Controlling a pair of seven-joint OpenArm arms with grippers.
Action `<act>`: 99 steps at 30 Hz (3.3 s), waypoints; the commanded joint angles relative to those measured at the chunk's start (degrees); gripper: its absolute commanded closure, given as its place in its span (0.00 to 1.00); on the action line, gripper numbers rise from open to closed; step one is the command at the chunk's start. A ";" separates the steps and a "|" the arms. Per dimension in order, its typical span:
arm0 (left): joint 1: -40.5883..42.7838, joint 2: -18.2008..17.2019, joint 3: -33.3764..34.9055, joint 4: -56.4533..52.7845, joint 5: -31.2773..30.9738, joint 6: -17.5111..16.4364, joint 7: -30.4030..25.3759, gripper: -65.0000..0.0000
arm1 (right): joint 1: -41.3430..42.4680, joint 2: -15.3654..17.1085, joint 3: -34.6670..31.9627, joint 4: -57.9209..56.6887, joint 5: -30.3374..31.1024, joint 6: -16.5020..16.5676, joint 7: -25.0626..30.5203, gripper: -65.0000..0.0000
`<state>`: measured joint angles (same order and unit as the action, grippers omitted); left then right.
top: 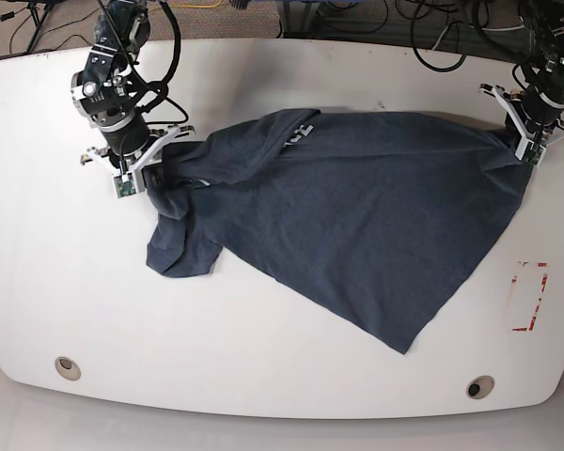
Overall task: Layout the t-shirt on the table in an organized manner, then fold the t-shirt properly
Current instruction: 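Lower the stretched navy shirt onto the table and open the left gripper, then move the open left gripper along the shirt edge toward the hem corner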
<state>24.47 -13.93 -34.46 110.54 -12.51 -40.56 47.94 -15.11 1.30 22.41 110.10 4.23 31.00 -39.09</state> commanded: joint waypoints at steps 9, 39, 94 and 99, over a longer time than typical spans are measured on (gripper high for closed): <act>3.53 -1.06 -0.49 1.06 0.51 0.56 -0.25 0.63 | -4.01 -2.58 0.05 1.68 -0.58 -0.81 1.33 0.90; -1.30 -0.70 -8.05 3.44 0.07 0.56 -0.08 0.54 | -7.35 -1.43 10.60 5.10 3.64 1.04 -1.30 0.22; -33.74 -0.26 1.36 -11.95 0.69 6.05 3.62 0.53 | 6.02 -6.97 16.14 -12.74 3.90 1.39 -11.50 0.63; -37.35 -1.32 1.45 -21.79 0.69 6.05 3.35 0.53 | 6.54 -6.97 16.05 -12.74 3.90 1.39 -11.50 0.91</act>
<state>-10.79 -13.74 -32.91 91.18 -11.11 -34.50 52.69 -8.78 -5.58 38.63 97.03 8.19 32.18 -49.43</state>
